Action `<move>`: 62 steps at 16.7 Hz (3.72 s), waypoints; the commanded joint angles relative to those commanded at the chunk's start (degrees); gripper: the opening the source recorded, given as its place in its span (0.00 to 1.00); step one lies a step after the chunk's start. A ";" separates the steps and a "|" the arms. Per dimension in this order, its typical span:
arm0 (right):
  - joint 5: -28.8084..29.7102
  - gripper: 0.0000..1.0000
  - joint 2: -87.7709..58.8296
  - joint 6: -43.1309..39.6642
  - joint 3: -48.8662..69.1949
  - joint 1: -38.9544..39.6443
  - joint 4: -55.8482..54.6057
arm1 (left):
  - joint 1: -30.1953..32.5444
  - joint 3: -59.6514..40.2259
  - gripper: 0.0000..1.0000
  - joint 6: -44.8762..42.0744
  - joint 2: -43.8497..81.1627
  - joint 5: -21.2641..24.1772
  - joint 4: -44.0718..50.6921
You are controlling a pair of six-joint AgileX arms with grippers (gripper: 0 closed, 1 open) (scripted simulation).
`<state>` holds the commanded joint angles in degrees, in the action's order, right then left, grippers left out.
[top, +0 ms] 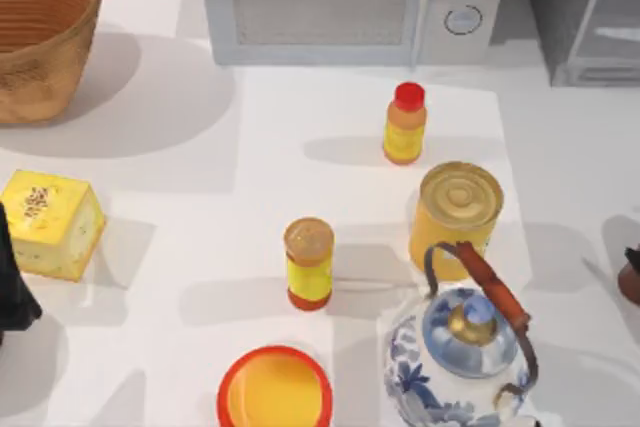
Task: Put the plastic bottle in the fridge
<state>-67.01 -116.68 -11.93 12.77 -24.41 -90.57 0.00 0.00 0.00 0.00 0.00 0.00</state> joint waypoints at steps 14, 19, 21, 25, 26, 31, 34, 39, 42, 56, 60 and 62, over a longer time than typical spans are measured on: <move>0.10 0.25 -0.05 0.09 -0.01 0.10 -0.14 | 0.00 0.00 1.00 0.00 0.00 0.00 0.00; 0.10 0.01 -0.05 0.09 -0.01 0.10 -0.14 | 0.00 0.00 1.00 0.00 0.00 0.00 0.00; 0.10 0.01 -0.05 0.09 -0.01 0.10 -0.14 | 0.00 0.00 1.00 0.00 0.00 0.00 0.00; 0.10 0.01 -0.05 0.09 -0.01 0.10 -0.14 | 0.00 0.00 1.00 0.00 0.00 0.00 0.00; 0.09 0.01 -0.04 0.15 0.03 0.02 -0.13 | 0.00 0.00 1.00 0.00 0.00 0.00 0.00; -0.51 0.01 2.24 -5.89 4.66 0.12 5.65 | 0.00 0.00 1.00 0.00 0.00 0.00 0.00; -1.99 0.01 5.39 -16.06 10.97 -0.11 15.36 | 0.00 0.00 1.00 0.00 0.00 0.00 0.00; -6.45 0.01 11.27 -34.53 21.28 -2.67 42.05 | 0.00 0.00 1.00 0.00 0.00 0.00 0.00; -10.11 0.01 13.78 -45.56 25.63 -6.07 62.32 | 0.00 0.00 1.00 0.00 0.00 0.00 0.00; -17.11 0.01 17.28 -63.57 28.36 -20.16 108.06 | 0.00 0.00 1.00 0.00 0.00 0.00 0.00; -16.41 0.01 20.33 -63.00 26.97 -12.97 107.22 | 0.00 0.00 1.00 0.00 0.00 0.00 0.00; -13.72 0.01 23.35 -60.69 26.05 -12.00 106.32 | 0.00 0.00 1.00 0.00 0.00 0.00 0.00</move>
<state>-80.73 -93.33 -72.62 38.83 -36.41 15.75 0.00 0.00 0.00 0.00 0.00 0.00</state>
